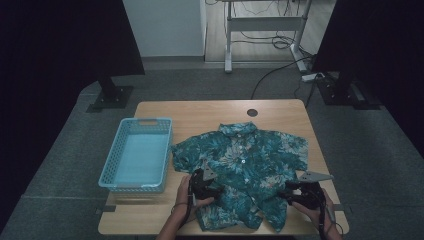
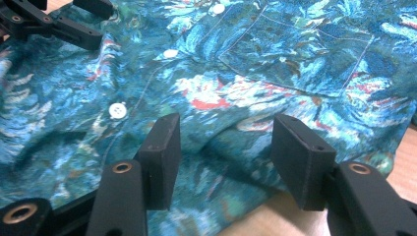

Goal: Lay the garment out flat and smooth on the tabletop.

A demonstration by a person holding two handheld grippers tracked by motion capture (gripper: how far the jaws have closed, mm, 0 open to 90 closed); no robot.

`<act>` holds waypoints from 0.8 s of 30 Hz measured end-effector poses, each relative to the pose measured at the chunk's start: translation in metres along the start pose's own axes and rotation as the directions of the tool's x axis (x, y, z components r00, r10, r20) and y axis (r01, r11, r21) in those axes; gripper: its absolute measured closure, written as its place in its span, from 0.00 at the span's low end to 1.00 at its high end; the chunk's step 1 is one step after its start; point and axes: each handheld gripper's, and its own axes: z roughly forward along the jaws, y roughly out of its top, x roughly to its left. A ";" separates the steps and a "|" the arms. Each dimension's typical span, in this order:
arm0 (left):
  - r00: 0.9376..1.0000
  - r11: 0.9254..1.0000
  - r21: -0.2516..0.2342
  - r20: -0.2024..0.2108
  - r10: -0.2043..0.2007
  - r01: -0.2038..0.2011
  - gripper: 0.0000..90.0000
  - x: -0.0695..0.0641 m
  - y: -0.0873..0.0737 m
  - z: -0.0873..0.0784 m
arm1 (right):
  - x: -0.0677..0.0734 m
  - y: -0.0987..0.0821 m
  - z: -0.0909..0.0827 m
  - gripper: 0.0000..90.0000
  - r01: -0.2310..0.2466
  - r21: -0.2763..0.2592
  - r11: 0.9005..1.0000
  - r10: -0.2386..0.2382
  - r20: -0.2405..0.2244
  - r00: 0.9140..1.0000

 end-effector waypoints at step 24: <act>0.987 0.990 -0.098 0.113 0.111 -0.100 0.45 -0.055 0.034 -0.033 | 0.028 -0.008 0.037 0.54 0.060 0.097 0.993 -0.061 0.000 0.998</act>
